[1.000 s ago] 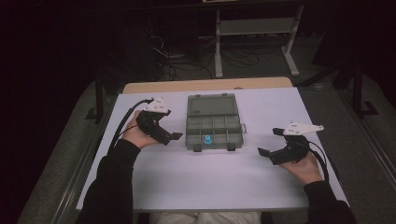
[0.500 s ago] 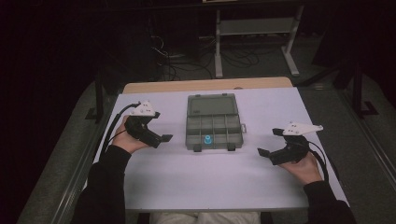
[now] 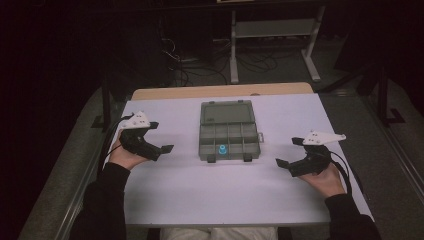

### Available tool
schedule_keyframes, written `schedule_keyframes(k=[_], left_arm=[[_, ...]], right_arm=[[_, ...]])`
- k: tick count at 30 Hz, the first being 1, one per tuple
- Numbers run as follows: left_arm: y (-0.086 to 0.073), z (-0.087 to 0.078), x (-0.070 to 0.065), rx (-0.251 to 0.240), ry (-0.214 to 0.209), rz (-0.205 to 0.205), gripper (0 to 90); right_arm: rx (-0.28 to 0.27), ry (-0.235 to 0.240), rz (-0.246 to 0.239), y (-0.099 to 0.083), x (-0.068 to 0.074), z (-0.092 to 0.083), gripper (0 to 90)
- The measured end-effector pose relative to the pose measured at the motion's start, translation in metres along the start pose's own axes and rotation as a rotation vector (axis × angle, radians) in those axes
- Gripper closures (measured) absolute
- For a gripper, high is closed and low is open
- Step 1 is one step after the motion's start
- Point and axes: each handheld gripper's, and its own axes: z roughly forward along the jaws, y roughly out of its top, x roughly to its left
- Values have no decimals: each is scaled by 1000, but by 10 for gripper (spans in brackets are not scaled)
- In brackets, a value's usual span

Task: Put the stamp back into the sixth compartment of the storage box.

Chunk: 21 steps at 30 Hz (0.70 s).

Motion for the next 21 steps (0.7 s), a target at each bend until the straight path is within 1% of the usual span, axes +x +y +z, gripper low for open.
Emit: schedule_keyframes(k=[4, 8, 12, 16, 21], left_arm=[[-8, -7, 3, -14, 18, -20, 2], [-16, -10, 5, -18, 23, -38, 2], [-23, -13, 3, -19, 28, -36, 2], [-28, -15, 3, -25, 35, -44, 2], [-37, -20, 4, -38, 45, -64, 2]], right_arm=[[0, 1, -2, 0, 0, 0, 0], [4, 1, -4, 0, 0, 1, 0], [8, 4, -5, 0, 1, 1, 0], [8, 4, -5, 0, 1, 2, 0], [6, 2, -5, 0, 1, 1, 0]])
